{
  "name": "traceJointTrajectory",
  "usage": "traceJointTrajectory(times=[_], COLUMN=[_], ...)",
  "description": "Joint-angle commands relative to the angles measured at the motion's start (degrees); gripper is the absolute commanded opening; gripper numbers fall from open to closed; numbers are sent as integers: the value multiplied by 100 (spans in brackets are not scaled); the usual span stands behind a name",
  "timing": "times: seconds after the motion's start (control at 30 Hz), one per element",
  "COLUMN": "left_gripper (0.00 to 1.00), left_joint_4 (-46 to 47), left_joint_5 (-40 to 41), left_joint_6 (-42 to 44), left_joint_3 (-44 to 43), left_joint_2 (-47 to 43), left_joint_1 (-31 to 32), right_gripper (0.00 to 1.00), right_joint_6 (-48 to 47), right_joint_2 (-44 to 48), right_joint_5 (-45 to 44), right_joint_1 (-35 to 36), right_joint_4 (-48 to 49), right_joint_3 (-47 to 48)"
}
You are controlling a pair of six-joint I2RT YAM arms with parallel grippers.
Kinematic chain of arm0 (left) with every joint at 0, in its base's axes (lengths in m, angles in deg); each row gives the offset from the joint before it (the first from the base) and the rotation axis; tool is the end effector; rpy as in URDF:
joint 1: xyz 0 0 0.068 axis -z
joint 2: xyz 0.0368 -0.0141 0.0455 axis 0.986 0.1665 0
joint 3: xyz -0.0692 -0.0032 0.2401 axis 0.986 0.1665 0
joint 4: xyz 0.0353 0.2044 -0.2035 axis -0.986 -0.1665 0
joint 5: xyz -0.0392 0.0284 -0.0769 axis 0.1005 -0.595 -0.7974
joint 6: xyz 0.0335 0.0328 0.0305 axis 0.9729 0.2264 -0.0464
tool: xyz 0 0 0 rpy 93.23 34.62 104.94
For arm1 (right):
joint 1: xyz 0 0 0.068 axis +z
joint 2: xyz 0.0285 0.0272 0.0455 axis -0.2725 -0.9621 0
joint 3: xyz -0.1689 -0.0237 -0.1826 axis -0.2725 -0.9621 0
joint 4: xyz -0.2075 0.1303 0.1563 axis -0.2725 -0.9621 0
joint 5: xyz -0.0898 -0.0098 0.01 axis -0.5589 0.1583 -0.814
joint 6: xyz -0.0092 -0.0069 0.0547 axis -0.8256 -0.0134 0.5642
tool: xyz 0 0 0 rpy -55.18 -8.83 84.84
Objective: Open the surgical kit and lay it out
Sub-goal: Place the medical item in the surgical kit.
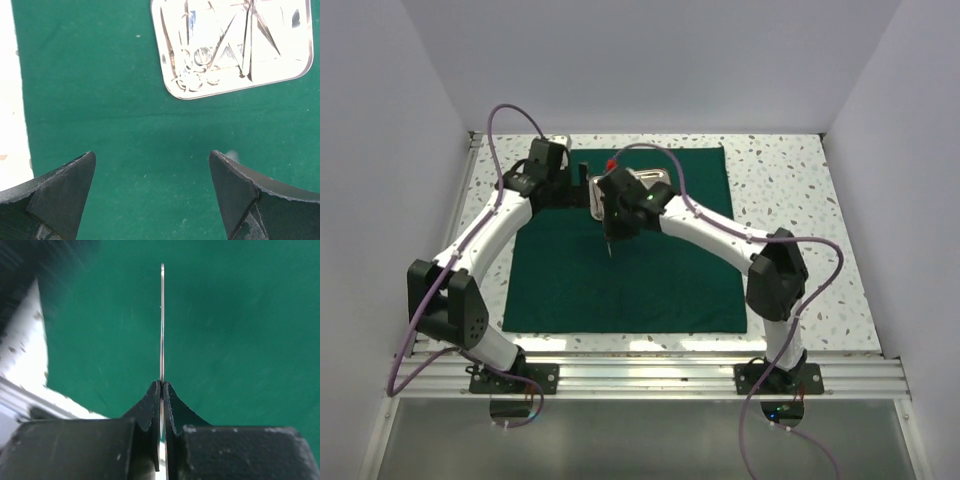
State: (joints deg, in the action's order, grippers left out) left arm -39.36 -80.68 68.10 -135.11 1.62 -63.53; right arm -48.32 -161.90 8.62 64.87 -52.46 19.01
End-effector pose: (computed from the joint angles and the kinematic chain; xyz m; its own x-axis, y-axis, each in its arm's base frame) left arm 0.3597 -0.1056 0.2673 -0.7567 -0.1184 -0.6429 -0.0187 0.9870 -0.1597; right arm 0.3069 0.3485 0.2656 -0.8514 0.0078 -0.5245 -0.2122 0.9093 0.3580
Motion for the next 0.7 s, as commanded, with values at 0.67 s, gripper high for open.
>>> traceJointTrajectory(times=[0.67], left_gripper=[99], left_joint_4=[-1575], left_joint_5=[115], left_joint_6=[-649], left_joint_3=[455], left_joint_2=[-2906], left_joint_1=[-80], right_gripper=[0], right_joint_6=[2692], right_joint_2=[599], right_joint_5=[-1736], right_joint_1=[1220], right_joint_4=[1027], right_joint_3=[-2781])
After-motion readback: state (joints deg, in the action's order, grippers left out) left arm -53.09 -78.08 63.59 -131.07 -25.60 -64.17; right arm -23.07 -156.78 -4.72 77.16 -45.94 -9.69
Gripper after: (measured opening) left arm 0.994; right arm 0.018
